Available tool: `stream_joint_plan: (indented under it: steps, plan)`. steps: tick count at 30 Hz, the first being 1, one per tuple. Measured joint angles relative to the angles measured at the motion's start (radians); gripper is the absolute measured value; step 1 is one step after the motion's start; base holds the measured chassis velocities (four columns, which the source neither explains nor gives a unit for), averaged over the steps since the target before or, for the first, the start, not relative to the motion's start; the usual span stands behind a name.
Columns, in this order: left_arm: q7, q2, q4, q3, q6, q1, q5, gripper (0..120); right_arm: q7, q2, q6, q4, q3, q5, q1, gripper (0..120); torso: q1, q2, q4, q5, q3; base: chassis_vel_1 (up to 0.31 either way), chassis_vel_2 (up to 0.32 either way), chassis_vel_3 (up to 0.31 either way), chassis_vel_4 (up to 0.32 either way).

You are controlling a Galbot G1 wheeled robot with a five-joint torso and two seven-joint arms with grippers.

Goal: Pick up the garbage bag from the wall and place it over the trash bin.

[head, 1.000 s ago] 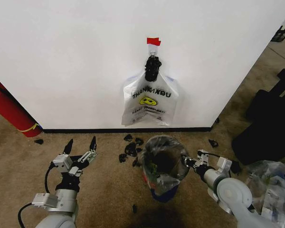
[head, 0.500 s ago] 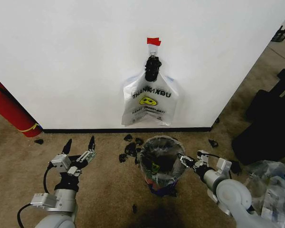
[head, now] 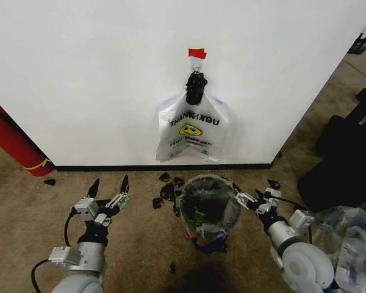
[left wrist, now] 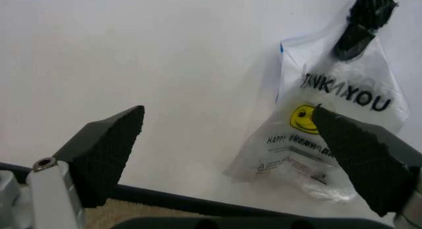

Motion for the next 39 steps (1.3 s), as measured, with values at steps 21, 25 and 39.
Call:
stream_joint_plan:
  steps: [21, 25, 39]
  plan:
    - [-0.047, -0.007, -0.024, 0.094, -0.040, 0.004, 0.180, 100, -0.005, 0.279, 0.655, 0.072, 0.053, -0.596, -0.336, 100, 0.000, 0.000, -0.0002, -0.0001, 0.000, 0.000, 0.000, 0.000, 0.000]
    - [-0.054, -0.007, -0.030, 0.097, -0.062, 0.012, 0.220, 100, -0.006, 0.306, 0.695, 0.125, 0.054, -0.591, -0.396, 100, 0.000, 0.000, -0.0001, -0.0002, 0.000, 0.000, 0.000, 0.000, 0.000]
    - [-0.034, -0.022, -0.026, 0.105, -0.095, 0.050, 0.322, 100, -0.082, 0.328, 0.686, 0.216, 0.110, -0.597, -0.456, 100, 0.000, 0.000, 0.0000, 0.0000, 0.000, 0.000, 0.000, 0.000, 0.000]
